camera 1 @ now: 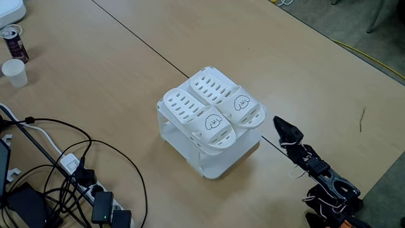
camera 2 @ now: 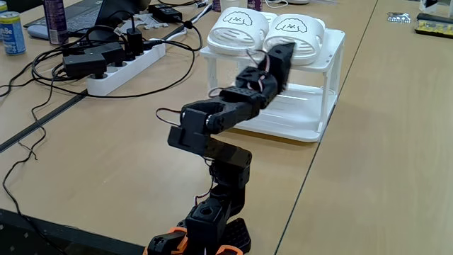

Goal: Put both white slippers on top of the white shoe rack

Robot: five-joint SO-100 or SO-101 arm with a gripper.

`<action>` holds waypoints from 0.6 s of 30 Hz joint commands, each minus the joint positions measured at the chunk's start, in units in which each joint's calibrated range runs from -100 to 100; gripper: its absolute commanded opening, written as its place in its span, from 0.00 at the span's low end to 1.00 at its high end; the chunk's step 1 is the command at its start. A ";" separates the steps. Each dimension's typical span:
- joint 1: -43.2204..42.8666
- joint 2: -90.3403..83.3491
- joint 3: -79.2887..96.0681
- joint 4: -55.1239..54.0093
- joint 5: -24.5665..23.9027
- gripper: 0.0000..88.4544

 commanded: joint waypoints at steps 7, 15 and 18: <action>1.81 7.41 -3.43 -1.05 0.42 0.01; 0.99 12.54 -9.48 -1.05 0.42 0.01; -0.33 13.30 -11.19 -1.05 0.42 0.01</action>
